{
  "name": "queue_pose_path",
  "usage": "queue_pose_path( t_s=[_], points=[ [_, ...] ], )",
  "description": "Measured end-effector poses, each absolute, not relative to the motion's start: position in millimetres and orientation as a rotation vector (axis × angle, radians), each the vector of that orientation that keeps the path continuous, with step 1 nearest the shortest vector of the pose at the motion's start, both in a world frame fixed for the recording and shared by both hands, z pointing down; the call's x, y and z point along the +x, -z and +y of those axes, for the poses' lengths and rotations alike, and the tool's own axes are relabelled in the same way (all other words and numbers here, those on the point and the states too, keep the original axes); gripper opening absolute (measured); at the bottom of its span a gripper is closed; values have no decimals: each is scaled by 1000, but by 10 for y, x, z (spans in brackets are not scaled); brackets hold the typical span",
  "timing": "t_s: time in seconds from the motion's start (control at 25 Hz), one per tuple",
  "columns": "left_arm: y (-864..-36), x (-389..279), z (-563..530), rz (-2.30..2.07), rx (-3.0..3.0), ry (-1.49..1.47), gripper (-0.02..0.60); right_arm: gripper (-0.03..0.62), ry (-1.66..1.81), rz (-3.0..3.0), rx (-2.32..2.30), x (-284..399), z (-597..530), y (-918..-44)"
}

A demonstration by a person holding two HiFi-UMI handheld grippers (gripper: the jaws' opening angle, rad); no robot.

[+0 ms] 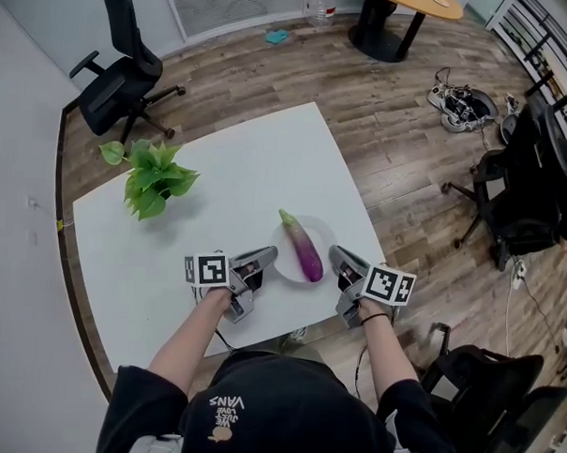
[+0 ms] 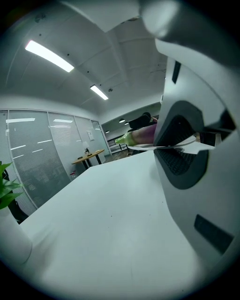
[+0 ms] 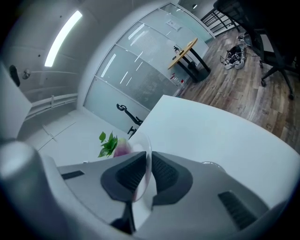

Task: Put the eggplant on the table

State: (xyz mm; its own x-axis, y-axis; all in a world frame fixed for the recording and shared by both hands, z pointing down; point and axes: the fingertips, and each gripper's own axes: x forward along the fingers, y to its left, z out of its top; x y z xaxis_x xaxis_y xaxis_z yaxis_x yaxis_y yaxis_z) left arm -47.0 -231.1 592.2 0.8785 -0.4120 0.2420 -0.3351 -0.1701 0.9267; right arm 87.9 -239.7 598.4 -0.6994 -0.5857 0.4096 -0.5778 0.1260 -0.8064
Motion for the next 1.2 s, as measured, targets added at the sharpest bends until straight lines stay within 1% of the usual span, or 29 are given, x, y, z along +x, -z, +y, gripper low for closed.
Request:
queue_pose_path(
  t_s=[0.64, 1.2],
  points=[
    [-6383, -481, -2357, -609, 1639, -57, 26, 35, 1789, 2378, -1301, 855, -2451, -6375],
    [-6559, -466, -2353, -645, 1556, -151, 28, 35, 1865, 2425, -1336, 851, -2487, -6498]
  ],
)
